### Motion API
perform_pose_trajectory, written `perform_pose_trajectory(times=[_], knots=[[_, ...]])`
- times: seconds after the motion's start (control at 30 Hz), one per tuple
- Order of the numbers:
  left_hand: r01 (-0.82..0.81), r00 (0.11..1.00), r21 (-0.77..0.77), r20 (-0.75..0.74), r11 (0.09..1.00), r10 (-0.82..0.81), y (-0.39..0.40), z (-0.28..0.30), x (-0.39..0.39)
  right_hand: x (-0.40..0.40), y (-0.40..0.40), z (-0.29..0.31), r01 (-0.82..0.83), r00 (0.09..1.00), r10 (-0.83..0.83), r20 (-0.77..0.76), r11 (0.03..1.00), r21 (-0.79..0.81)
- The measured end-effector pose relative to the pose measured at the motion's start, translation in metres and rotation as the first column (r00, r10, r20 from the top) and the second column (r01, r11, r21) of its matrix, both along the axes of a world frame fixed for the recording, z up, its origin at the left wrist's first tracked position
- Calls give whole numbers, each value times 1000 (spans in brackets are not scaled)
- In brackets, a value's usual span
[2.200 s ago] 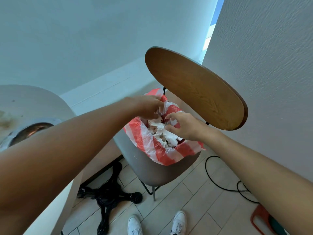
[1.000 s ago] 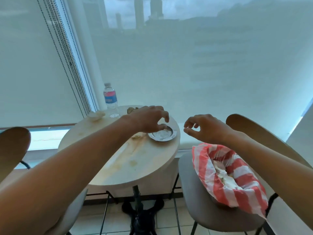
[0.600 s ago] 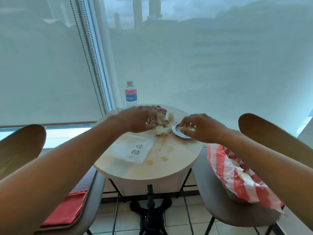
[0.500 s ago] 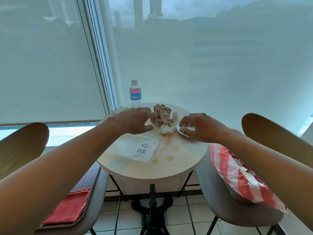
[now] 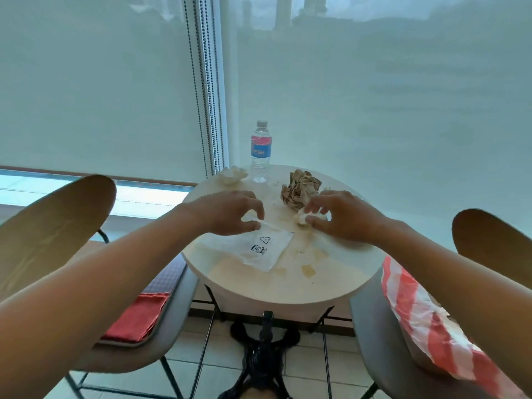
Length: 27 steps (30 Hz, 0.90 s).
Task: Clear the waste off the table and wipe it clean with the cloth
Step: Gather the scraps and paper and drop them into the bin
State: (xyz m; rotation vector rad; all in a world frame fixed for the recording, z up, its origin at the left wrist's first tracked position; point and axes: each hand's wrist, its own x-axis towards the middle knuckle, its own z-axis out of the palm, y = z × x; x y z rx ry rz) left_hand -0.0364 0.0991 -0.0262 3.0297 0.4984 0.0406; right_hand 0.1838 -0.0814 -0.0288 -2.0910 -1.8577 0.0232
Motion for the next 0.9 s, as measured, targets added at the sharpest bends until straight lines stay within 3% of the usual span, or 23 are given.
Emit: perform_pose_trajectory(times=[0.23, 0.53, 0.9], knots=[[-87, 992, -106, -98, 991, 77, -15, -6, -15, 12, 22, -11, -146, 984, 149, 100, 988, -40], [-115, 962, -131, -263, 985, 77, -25, -9, -15, 27, 34, -27, -270, 961, 275, 42, 959, -88], [18, 988, -129, -149, 992, -37, -21, -7, -10, 30, 40, -27, -264, 963, 264, -52, 964, 7]])
